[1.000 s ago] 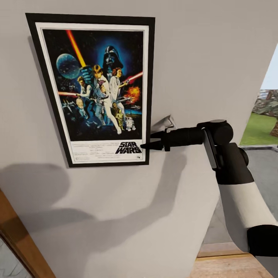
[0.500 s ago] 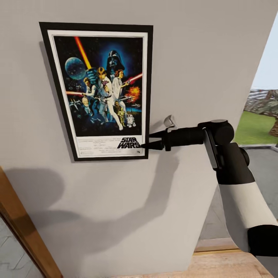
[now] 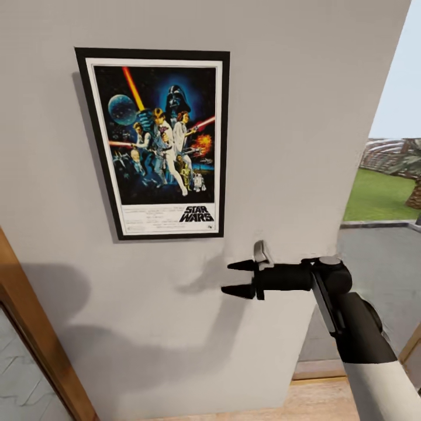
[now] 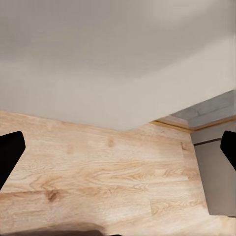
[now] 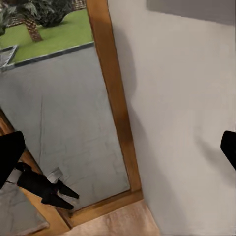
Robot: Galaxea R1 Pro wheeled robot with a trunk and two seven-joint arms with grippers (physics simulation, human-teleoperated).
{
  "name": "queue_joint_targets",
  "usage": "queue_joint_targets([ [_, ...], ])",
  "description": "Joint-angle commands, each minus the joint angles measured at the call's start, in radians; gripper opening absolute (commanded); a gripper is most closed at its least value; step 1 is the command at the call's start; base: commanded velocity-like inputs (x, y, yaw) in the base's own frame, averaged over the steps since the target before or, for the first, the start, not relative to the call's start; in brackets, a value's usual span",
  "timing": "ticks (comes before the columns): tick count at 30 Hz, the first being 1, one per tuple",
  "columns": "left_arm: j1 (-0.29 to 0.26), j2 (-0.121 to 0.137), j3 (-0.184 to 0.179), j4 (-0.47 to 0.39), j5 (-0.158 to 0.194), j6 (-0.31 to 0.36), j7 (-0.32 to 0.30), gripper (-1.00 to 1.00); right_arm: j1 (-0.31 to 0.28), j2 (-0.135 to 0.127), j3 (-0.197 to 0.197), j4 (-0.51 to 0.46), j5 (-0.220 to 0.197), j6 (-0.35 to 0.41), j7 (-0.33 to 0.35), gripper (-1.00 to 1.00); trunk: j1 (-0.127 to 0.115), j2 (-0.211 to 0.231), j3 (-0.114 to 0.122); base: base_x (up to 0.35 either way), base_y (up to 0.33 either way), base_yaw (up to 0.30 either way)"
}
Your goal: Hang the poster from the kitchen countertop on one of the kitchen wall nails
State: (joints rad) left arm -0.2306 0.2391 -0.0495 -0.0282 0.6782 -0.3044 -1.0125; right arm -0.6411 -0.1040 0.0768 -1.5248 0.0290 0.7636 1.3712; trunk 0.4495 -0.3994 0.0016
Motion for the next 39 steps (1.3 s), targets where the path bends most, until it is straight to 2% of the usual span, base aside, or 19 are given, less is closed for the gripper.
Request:
queue_joint_targets([
  [1,0.000,0.000,-0.006,0.001,0.004,-0.006,-0.002,1.00,0.029,0.000,-0.007,-0.001,0.003,-0.007,0.005,1.00,0.000,-0.001,0.002,-0.003,0.000,0.000],
  [4,0.000,0.000,-0.008,0.000,0.003,-0.006,-0.003,1.00,0.131,0.000,-0.022,0.003,0.006,-0.077,0.004,1.00,0.000,-0.001,0.006,-0.002,0.000,0.000],
  [7,-0.001,0.000,-0.011,0.000,0.001,-0.007,-0.003,1.00,0.262,0.000,-0.030,0.029,0.009,-0.178,-0.005,1.00,0.000,-0.001,0.011,0.000,0.000,0.000],
  [9,-0.001,0.000,-0.013,-0.001,0.001,-0.007,-0.003,1.00,0.312,0.000,-0.031,0.063,0.010,-0.226,-0.016,1.00,0.000,-0.001,0.015,0.000,0.000,0.000],
  [10,0.000,0.000,-0.013,-0.001,0.000,-0.007,-0.003,1.00,0.354,0.000,-0.032,0.124,0.010,-0.287,-0.040,1.00,0.000,-0.001,0.016,0.000,0.000,0.000],
  [11,0.000,0.000,-0.014,-0.001,0.000,-0.007,-0.003,1.00,0.369,0.000,-0.033,0.155,0.010,-0.316,-0.052,1.00,0.000,-0.001,0.018,0.000,0.000,0.000],
  [12,0.000,0.000,-0.014,-0.001,-0.001,-0.007,-0.003,1.00,0.393,-0.001,-0.033,0.237,0.010,-0.380,-0.083,1.00,0.000,-0.001,0.020,0.000,0.000,0.000],
  [15,-0.001,0.000,-0.015,-0.002,-0.002,-0.007,-0.003,1.00,0.413,-0.002,-0.034,0.387,0.011,-0.487,-0.131,1.00,0.000,-0.001,0.025,0.000,0.000,0.000],
  [17,0.000,-0.001,-0.017,-0.002,-0.003,-0.007,-0.001,1.00,0.427,-0.012,-0.035,0.623,0.009,-0.645,-0.207,1.00,0.000,-0.001,0.028,0.000,0.000,0.000],
  [18,-0.001,-0.001,-0.020,-0.002,-0.003,-0.007,0.005,1.00,0.430,-0.019,-0.035,0.706,0.008,-0.696,-0.232,1.00,0.000,-0.001,0.030,0.000,0.000,0.000],
  [21,0.000,-0.002,-0.022,-0.002,-0.004,-0.007,0.034,1.00,0.432,-0.029,-0.035,0.873,0.006,-0.779,-0.275,1.00,0.000,-0.001,0.035,0.000,0.000,0.000],
  [24,-0.001,-0.004,-0.019,-0.001,-0.004,-0.007,0.076,1.00,0.433,-0.032,-0.035,1.072,0.003,-0.899,-0.359,1.00,0.000,-0.001,0.040,0.000,0.000,0.000],
  [27,0.000,-0.006,-0.016,-0.001,-0.004,-0.007,0.086,1.00,0.434,-0.032,-0.035,1.117,-0.006,-0.933,-0.410,1.00,0.000,-0.001,0.045,0.000,0.000,0.000],
  [29,-0.001,-0.006,-0.015,0.000,-0.003,-0.007,0.112,1.00,0.434,-0.032,-0.035,1.140,-0.025,-0.951,-0.480,1.00,0.000,-0.001,0.048,0.000,0.000,0.000],
  [31,0.000,-0.011,-0.015,0.000,-0.002,-0.007,0.196,1.00,0.434,-0.029,-0.034,1.159,-0.051,-0.962,-0.574,1.00,0.000,-0.001,0.051,0.000,0.000,0.000],
  [34,0.000,-0.029,-0.015,-0.001,-0.003,-0.009,0.290,1.00,0.434,-0.024,-0.033,1.181,-0.064,-0.966,-0.648,1.00,0.000,-0.001,0.056,0.000,0.000,0.000],
  [39,0.000,-0.046,-0.014,-0.001,-0.003,-0.010,0.372,1.00,0.434,-0.021,-0.032,1.198,-0.074,-0.969,-0.715,1.00,0.000,-0.001,0.065,0.000,0.000,0.000],
])
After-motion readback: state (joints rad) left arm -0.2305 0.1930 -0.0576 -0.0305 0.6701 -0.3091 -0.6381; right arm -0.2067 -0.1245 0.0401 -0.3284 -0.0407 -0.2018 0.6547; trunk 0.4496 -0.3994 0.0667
